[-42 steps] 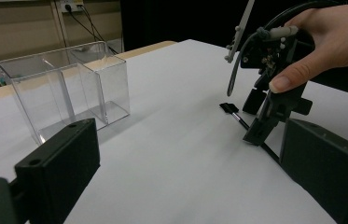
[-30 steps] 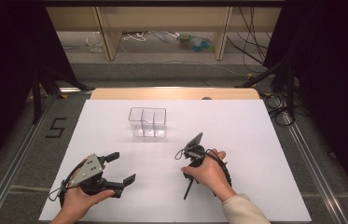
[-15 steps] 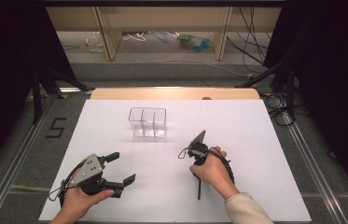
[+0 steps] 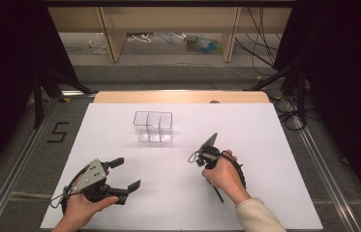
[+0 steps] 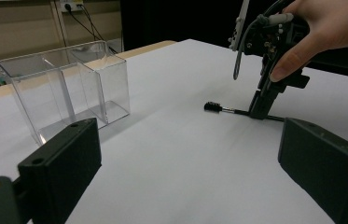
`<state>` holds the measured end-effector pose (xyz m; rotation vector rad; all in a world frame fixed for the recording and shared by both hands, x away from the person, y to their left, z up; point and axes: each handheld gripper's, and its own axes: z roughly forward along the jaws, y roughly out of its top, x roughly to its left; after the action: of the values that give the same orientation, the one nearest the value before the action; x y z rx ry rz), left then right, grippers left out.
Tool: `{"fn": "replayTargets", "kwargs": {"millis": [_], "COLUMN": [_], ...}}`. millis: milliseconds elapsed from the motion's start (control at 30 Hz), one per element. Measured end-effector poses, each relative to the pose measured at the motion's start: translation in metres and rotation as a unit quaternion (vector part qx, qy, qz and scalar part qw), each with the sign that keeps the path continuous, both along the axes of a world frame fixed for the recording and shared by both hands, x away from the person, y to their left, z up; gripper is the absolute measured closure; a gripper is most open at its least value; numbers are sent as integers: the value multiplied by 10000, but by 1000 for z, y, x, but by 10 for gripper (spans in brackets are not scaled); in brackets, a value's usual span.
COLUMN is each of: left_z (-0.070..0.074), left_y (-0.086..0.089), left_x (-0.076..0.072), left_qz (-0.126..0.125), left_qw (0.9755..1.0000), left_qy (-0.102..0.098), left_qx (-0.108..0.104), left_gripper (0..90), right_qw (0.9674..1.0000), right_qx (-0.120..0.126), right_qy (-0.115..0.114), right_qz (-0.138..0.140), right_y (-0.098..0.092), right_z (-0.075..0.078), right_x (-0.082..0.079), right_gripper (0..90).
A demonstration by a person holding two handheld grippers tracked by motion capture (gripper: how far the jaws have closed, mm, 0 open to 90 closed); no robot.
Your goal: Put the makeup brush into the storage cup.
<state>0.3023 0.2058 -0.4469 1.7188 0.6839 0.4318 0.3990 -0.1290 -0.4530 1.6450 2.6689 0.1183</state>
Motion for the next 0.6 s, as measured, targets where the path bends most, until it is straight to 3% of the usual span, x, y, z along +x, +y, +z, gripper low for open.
{"fn": "replayTargets", "kwargs": {"millis": [600], "left_z": [-1], "left_y": [-1], "left_x": [1], "left_qz": [-39], "left_qw": [10000], "left_qy": [-6], "left_qx": [-13], "left_gripper": [59], "right_qw": [9999], "right_qx": [56], "right_qy": [69], "right_qz": [105], "right_y": [-2], "right_z": [0], "right_x": [2], "right_gripper": [857]}}
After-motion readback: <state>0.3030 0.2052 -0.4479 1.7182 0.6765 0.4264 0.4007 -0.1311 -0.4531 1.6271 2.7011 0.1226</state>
